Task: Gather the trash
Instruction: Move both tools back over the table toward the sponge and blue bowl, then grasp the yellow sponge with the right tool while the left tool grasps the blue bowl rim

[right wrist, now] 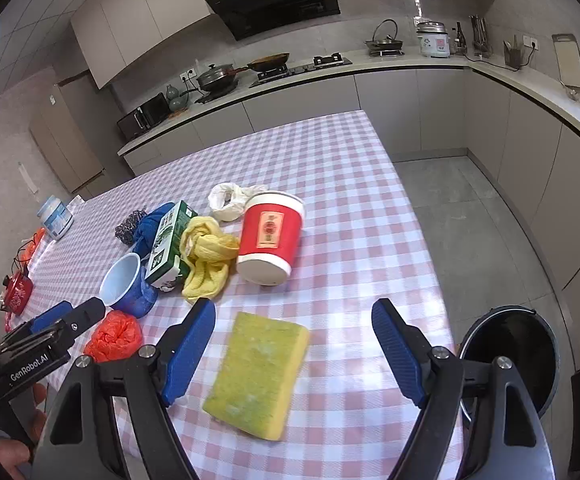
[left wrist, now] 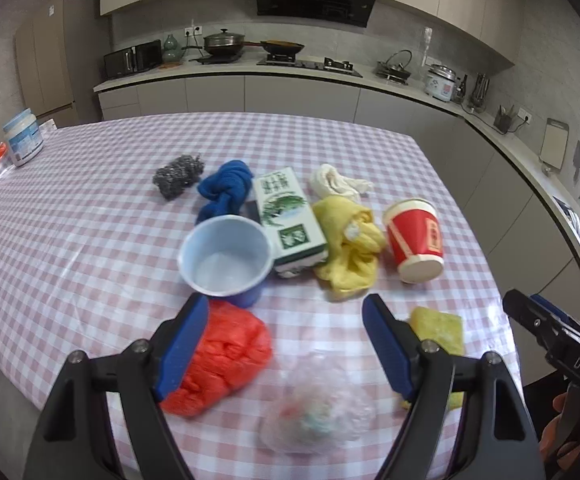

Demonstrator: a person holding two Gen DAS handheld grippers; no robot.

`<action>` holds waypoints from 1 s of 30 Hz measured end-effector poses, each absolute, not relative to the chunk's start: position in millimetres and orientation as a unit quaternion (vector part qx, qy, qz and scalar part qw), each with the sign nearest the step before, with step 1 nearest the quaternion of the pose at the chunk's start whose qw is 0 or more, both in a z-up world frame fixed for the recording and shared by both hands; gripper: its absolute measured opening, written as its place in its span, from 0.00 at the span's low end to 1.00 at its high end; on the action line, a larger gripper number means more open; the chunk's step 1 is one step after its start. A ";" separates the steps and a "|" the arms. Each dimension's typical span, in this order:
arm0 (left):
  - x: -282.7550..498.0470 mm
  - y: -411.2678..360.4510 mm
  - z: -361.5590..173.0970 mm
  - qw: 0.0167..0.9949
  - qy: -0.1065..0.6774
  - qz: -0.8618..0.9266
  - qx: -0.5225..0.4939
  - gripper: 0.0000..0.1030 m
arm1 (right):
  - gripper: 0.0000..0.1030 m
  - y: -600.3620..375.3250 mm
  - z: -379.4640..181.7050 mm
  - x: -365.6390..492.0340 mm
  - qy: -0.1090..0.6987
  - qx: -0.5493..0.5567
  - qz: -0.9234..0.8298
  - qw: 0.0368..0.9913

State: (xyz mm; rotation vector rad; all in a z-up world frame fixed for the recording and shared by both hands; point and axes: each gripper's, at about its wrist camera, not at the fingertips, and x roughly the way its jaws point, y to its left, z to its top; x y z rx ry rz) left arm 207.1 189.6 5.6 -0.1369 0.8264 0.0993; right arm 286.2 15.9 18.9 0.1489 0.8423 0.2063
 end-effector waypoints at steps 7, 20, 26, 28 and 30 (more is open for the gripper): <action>213.3 227.2 -3.4 0.909 0.407 0.056 -0.069 0.78 | 0.80 43.2 9.0 292.5 0.415 0.073 0.091 0.902; 218.6 258.5 -11.8 0.905 0.417 0.043 -0.071 0.78 | 0.80 70.5 -2.1 294.7 0.425 0.065 0.074 0.900; 219.5 255.6 -22.1 0.906 0.418 0.029 -0.065 0.78 | 0.80 69.4 -22.9 290.4 0.437 0.067 0.055 0.895; 219.0 253.9 -26.5 0.906 0.418 0.027 -0.064 0.78 | 0.80 67.8 -32.8 287.5 0.442 0.069 0.047 0.893; 217.7 253.1 -30.4 0.905 0.419 0.026 -0.065 0.78 | 0.80 66.6 -40.3 284.9 0.447 0.067 0.039 0.891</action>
